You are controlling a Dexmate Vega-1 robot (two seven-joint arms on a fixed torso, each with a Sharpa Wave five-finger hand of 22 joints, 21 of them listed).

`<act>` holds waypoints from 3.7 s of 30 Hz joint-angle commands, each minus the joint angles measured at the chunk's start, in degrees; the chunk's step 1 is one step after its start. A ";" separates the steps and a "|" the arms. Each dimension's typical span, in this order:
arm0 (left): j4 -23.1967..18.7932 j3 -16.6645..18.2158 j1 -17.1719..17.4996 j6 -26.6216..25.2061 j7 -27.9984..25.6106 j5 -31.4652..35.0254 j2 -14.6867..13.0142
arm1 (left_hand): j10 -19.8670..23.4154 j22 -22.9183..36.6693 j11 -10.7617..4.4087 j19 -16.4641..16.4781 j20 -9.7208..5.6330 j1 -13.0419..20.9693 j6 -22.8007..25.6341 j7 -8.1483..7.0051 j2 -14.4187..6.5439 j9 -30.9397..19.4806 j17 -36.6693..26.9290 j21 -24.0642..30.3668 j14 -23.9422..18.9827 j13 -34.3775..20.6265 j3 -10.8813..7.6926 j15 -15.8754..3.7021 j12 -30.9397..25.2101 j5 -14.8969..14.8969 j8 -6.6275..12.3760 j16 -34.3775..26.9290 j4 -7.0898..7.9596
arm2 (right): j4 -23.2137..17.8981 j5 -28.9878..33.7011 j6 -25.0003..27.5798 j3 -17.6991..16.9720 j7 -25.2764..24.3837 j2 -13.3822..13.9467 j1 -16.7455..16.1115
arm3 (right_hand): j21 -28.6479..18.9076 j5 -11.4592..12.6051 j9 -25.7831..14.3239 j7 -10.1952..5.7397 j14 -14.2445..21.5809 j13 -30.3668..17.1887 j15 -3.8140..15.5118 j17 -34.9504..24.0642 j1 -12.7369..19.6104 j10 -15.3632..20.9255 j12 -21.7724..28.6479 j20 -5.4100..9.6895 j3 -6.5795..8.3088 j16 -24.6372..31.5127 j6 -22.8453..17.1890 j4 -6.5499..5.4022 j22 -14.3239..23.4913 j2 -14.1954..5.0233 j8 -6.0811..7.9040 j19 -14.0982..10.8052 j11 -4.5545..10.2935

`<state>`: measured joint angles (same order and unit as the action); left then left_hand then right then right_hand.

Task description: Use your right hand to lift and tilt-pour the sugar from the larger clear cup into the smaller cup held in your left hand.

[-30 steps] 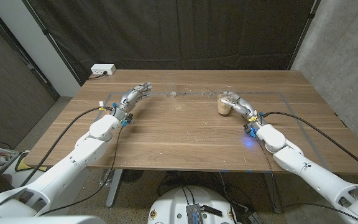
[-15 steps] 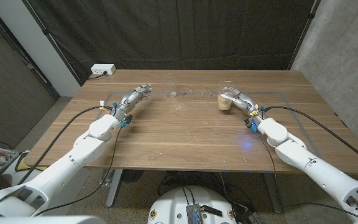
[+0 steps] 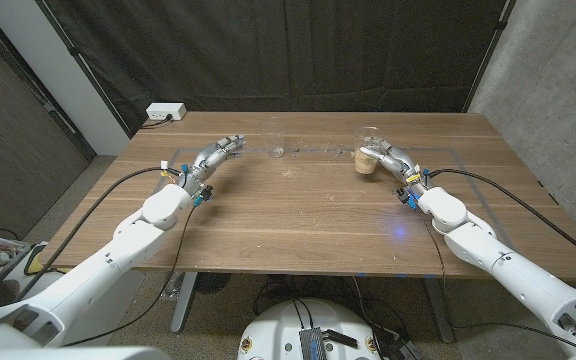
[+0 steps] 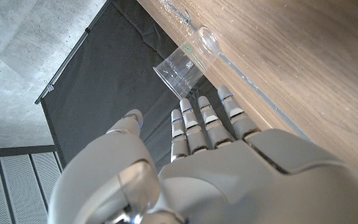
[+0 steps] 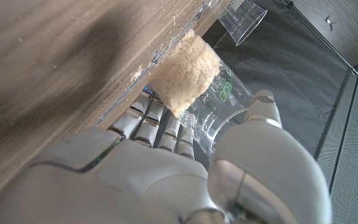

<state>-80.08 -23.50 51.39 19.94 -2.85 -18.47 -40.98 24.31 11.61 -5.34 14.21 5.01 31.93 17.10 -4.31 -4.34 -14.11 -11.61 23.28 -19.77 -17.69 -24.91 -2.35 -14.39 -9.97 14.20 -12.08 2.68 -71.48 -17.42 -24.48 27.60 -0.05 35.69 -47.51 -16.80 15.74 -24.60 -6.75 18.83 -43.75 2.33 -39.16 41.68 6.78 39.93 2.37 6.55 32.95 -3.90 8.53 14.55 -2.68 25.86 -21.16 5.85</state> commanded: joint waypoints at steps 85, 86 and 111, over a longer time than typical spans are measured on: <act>10.01 -11.32 -11.23 -15.22 -24.66 29.36 5.28 | -22.82 -0.16 7.99 -4.85 -1.53 -4.15 -22.03 11.28 14.67 -9.62 -8.06 -3.83 16.04 -12.17 26.05 6.73 -3.15 -5.37 0.37 -0.74 -8.08 | -2.63 -1.13 -2.75 -2.79 0.11 3.28 -4.70 | -0.72 -2.48 -1.93 0.13 0.88 -3.65 10.36 -3.12 1.89 0.92 3.37 1.05 -0.75 -0.03 -1.58 -0.79 0.80 -0.84 2.45 0.29 0.01; 10.98 -11.61 -11.85 -15.06 -24.69 29.30 5.82 | -22.79 -0.15 7.96 -4.88 -1.52 -4.16 -22.03 11.27 14.65 -9.63 -8.07 -3.85 16.04 -12.19 26.09 6.72 -3.19 -5.38 0.37 -0.75 -8.09 | -2.70 -1.19 -2.74 -2.83 0.11 3.29 -4.77 | -0.73 -2.51 -1.94 0.12 0.88 -3.69 10.35 -3.12 1.89 0.87 3.39 1.04 -0.77 -0.08 -1.62 -0.78 0.81 -0.80 2.48 0.30 0.03; 38.67 -21.59 -28.04 0.84 -26.35 30.79 16.59 | -21.87 0.08 6.82 -4.58 -1.58 -4.13 -20.10 10.02 13.63 -10.43 -9.12 -3.88 14.98 -13.54 28.01 5.82 -4.88 -6.31 1.48 -1.31 -8.15 | -5.40 -1.84 -1.76 -4.42 -1.29 4.77 -7.58 | -0.81 -2.94 -2.13 0.14 1.09 -4.35 10.31 -3.51 1.92 0.88 3.93 1.17 -0.82 -0.47 -1.61 -0.93 0.92 -1.00 2.65 0.33 0.14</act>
<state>-52.97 -40.51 30.51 15.86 -28.78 12.04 -29.16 2.19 11.54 1.83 9.38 3.50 27.29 -3.46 5.83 9.31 -24.33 -20.40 19.49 -4.50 -30.96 2.65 3.67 -18.87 -15.72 15.30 -13.24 -5.33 -75.74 -18.88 -26.66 23.86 -0.77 39.80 -54.09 -17.22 13.08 -26.44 -6.56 19.44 -47.93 2.34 -42.39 43.04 7.69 43.45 2.55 5.76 32.58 -5.12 7.74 15.32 -3.42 28.14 -20.93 6.16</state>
